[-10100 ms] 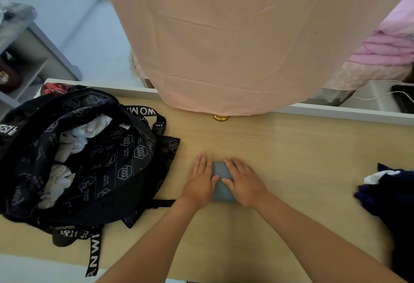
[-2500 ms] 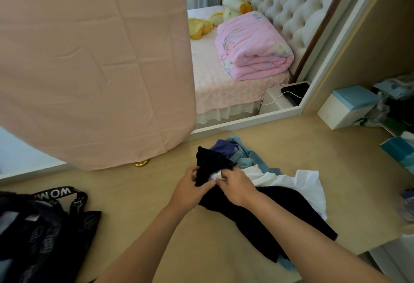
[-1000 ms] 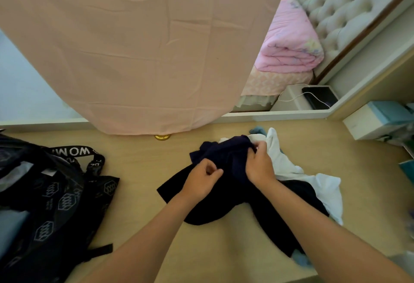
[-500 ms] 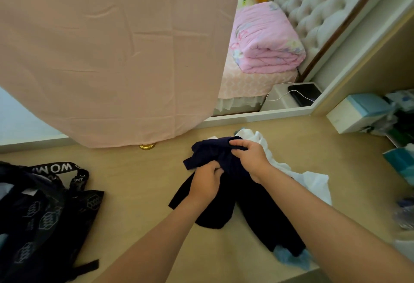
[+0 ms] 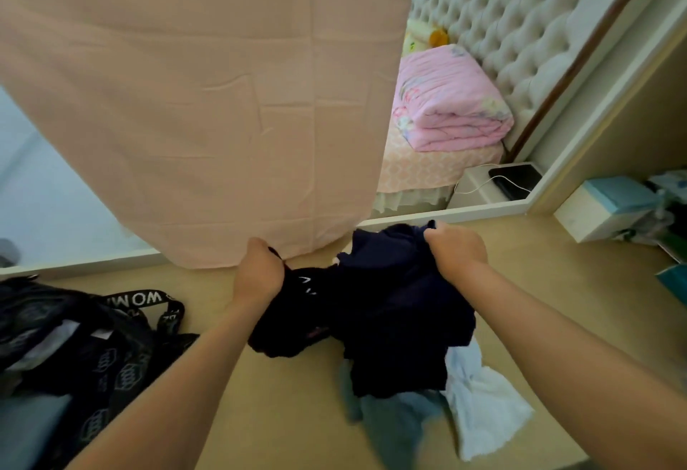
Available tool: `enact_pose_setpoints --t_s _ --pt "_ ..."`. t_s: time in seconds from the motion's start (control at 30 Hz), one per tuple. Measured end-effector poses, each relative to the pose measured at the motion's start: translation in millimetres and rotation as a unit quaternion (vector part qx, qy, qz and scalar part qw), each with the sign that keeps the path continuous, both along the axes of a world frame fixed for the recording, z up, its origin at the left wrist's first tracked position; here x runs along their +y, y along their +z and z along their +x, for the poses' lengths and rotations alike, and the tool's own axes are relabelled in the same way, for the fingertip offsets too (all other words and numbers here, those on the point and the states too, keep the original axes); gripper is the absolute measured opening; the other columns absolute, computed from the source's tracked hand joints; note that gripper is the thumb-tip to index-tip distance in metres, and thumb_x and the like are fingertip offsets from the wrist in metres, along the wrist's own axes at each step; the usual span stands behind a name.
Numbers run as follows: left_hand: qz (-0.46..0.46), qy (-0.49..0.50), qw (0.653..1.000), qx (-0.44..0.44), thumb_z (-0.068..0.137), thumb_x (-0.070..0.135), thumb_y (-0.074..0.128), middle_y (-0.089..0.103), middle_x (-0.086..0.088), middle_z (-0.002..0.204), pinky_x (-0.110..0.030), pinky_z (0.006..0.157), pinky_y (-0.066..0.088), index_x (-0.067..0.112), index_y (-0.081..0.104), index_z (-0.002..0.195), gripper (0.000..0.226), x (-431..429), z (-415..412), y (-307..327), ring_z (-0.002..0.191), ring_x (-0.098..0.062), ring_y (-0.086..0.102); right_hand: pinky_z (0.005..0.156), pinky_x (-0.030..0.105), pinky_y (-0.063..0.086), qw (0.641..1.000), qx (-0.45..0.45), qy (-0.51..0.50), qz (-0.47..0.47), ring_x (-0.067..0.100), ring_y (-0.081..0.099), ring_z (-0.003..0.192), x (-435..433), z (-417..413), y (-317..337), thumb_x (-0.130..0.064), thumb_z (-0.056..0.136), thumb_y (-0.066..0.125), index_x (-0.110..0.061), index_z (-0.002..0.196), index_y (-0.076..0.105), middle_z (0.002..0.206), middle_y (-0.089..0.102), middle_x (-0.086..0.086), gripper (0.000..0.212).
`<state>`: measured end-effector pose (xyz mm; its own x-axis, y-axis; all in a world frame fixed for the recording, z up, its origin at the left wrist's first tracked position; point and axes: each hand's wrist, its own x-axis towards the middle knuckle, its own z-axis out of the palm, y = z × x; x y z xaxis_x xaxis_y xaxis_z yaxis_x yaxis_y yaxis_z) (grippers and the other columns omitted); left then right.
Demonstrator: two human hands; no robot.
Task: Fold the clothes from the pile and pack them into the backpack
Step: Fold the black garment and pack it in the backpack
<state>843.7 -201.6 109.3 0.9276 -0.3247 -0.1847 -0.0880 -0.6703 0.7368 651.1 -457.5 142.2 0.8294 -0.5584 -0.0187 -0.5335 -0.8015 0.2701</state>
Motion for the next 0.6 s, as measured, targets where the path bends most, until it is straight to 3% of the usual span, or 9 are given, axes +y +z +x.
enact_pose_setpoints --t_s 0.07,0.17,0.23,0.33,0.4,0.5,0.57,0.6 --pt "0.098 -0.037 0.992 -0.063 0.091 0.0 0.04 0.058 -0.021 0.095 -0.04 0.073 0.042 0.002 0.042 0.099 0.009 23.6 20.7 -4.0 0.089 -0.039 0.058 0.07 0.035 0.047 1.0 -0.004 -0.006 -0.011 0.031 0.058 0.097 5.5 -1.3 -10.5 -0.009 0.08 0.062 -0.018 0.108 0.061 0.11 0.057 0.009 0.029" --pt "0.263 -0.152 0.941 -0.15 0.089 0.017 0.054 0.053 -0.016 0.125 -0.042 0.093 0.041 0.013 0.044 0.132 0.043 38.7 19.2 -22.5 0.112 -0.037 0.05 0.098 0.047 0.036 0.998 0.017 0.054 -0.004 0.038 0.039 0.126 37.4 11.4 -34.0 -0.026 0.066 0.07 -0.022 0.134 0.048 0.138 0.039 0.017 0.072" --pt "0.222 -0.237 0.93 -0.172 0.088 0.031 0.06 0.052 -0.007 0.131 -0.04 0.099 0.042 0.025 0.047 0.136 0.05 37.2 1.3 -37.5 0.119 -0.031 0.048 0.114 0.057 0.019 0.99 0.014 0.105 0.097 0.038 0.014 0.147 67.9 23.5 -47.7 -0.034 0.072 0.066 -0.026 0.15 0.031 0.16 0.014 0.018 0.086" --pt "0.144 -0.385 0.912 -0.01 0.082 0.045 0.07 0.052 0.0 0.137 -0.035 0.107 0.039 0.03 0.044 0.142 0.067 32.0 -36.2 -61.4 0.127 -0.022 0.048 0.118 0.056 0.012 0.952 0.123 0.116 0.255 0.029 0.001 0.152 109.3 36.4 -66.2 -0.042 0.085 0.064 -0.032 0.158 0.005 0.166 -0.007 0.005 0.094" --pt "0.222 -0.444 0.868 0.008 0.078 0.049 0.072 0.048 0.0 0.142 -0.037 0.115 0.028 0.03 0.031 0.149 0.085 34.4 -58.6 -78.4 0.131 -0.022 0.045 0.117 0.054 0.017 0.942 0.211 0.105 0.239 0.03 0.006 0.151 123.5 34.9 -84.0 -0.04 0.087 0.067 -0.032 0.158 -0.004 0.166 -0.005 0.007 0.1" --pt "0.346 -0.481 0.803 -0.055 0.084 0.048 0.064 0.044 -0.003 0.145 -0.051 0.12 0.005 0.031 0.018 0.153 0.085 46.5 -71.3 -103.9 0.137 -0.026 0.037 0.112 0.049 0.025 0.955 0.25 0.132 0.093 0.033 0.024 0.142 127.2 20.8 -103.3 -0.034 0.09 0.064 -0.029 0.157 -0.009 0.159 0.019 0.013 0.1" --pt "0.374 -0.485 0.787 -0.073 0.09 0.044 0.06 0.042 -0.003 0.145 -0.052 0.12 0.006 0.031 0.019 0.154 0.077 54.2 -66.3 -116.9 0.137 -0.027 0.034 0.106 0.043 0.031 0.955 0.256 0.142 0.043 0.032 0.038 0.13 120.6 12.9 -105.2 -0.025 0.095 0.056 -0.03 0.158 -0.003 0.147 0.036 0.013 0.087" --pt "0.377 -0.488 0.783 -0.081 0.092 0.037 0.058 0.045 -0.003 0.143 -0.048 0.12 0.011 0.031 0.026 0.152 0.068 57.3 -62.1 -121.3 0.135 -0.027 0.037 0.102 0.042 0.033 0.956 0.258 0.136 0.036 0.032 0.043 0.124 115.9 9.9 -104.4 -0.022 0.098 0.051 -0.03 0.158 0.009 0.14 0.042 0.012 0.074"
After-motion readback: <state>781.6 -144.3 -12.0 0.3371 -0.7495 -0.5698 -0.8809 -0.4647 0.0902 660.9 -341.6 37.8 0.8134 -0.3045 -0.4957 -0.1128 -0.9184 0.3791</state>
